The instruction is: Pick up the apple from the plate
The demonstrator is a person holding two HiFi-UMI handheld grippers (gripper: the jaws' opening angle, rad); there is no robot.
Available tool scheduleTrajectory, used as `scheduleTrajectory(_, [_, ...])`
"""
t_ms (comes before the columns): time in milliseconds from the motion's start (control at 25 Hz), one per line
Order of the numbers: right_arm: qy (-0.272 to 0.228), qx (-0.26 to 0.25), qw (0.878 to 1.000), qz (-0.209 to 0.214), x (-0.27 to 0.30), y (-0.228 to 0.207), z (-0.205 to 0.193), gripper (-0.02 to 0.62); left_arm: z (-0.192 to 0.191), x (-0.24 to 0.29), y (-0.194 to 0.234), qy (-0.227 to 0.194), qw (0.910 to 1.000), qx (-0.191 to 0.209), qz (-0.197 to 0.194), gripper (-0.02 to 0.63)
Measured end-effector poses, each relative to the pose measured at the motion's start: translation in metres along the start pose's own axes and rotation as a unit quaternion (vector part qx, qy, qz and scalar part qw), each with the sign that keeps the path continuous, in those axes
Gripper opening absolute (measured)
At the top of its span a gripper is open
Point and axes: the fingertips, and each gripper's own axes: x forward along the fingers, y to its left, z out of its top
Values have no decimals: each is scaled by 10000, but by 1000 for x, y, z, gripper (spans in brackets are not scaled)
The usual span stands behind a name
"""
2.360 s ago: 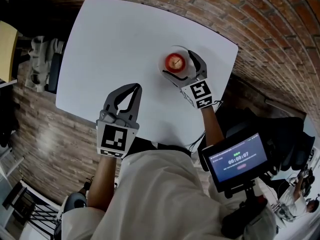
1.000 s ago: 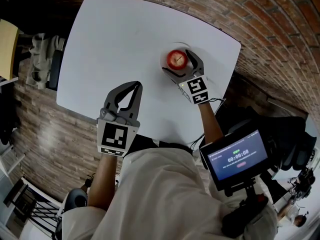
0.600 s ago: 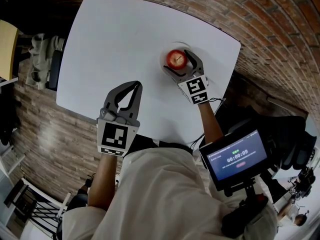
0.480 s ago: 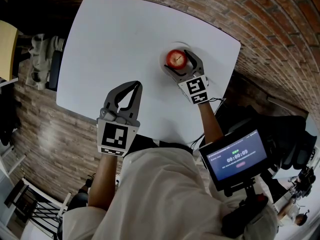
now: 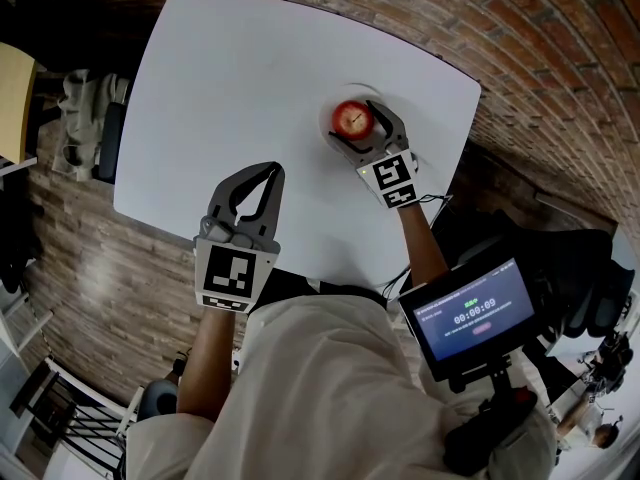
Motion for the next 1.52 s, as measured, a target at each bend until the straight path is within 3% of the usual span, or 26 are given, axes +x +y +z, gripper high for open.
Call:
scheduleTrajectory(360, [-15,-188,9998,-33,-7,7,9,394,4,-7,-2,-90,9999,48,-42,6])
scheduleTrajectory(920, [-186,-351,9981,-472,-44,8,37,393,12,-34,-21,-314,9990,289,-155,6])
scheduleTrajectory(1520, [-685,-213,9930,-940,-106,15,101,393,35,-53,-39,-708,9942,650,-478,6])
